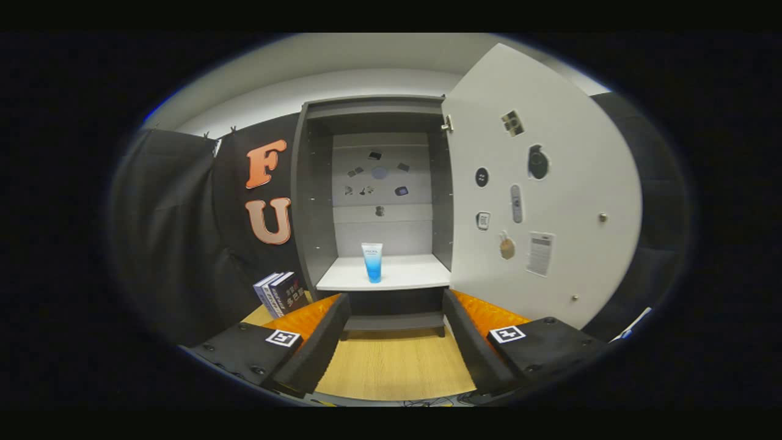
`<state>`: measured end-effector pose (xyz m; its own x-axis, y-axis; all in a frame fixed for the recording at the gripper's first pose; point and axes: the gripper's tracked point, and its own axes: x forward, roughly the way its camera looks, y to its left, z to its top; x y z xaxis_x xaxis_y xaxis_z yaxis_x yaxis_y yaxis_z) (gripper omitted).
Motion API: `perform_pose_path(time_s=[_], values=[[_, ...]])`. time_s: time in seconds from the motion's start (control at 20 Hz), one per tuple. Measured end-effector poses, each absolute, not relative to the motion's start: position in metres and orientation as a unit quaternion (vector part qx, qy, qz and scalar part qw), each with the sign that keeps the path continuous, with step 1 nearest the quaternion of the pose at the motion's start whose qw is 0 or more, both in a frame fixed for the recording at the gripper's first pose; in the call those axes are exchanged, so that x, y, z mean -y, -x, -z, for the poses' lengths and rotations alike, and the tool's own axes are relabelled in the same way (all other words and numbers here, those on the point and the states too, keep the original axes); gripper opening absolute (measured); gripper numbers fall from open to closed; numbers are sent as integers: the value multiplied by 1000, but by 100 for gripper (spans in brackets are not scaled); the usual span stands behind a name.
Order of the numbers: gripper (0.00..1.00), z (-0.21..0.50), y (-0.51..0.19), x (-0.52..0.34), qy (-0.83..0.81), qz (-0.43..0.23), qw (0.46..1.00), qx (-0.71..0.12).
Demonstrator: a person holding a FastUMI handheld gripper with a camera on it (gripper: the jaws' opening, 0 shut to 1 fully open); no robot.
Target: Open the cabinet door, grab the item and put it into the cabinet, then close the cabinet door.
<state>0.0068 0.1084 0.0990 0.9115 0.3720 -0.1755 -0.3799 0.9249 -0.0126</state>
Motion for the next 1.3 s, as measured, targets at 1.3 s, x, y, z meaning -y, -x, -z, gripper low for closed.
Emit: perform_pose_path(time_s=[1.3], values=[[98, -45, -44, 134, 0, -45, 994, -100]])
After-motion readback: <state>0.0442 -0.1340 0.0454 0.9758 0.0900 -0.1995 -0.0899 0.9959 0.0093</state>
